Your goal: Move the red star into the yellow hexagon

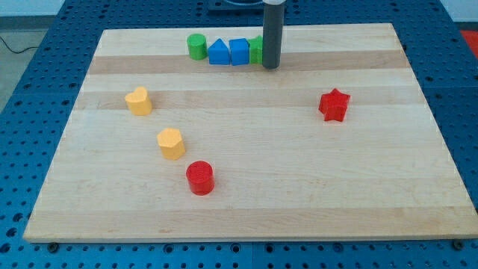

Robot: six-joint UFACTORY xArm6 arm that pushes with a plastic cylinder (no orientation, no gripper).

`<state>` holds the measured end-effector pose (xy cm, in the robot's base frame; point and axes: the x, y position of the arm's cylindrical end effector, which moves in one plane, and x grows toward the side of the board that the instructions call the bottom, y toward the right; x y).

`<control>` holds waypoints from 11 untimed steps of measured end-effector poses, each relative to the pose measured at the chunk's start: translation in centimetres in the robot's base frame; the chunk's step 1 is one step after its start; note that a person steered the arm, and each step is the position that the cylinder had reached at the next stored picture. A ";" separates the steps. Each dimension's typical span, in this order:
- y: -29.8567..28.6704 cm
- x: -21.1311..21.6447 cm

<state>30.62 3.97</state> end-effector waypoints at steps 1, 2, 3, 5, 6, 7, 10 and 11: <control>-0.2 0.5; -0.2 0.5; 3.2 0.8; 17.8 4.9; 16.7 6.7; 12.4 7.9; 15.3 10.1; 17.1 11.4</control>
<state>42.01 21.07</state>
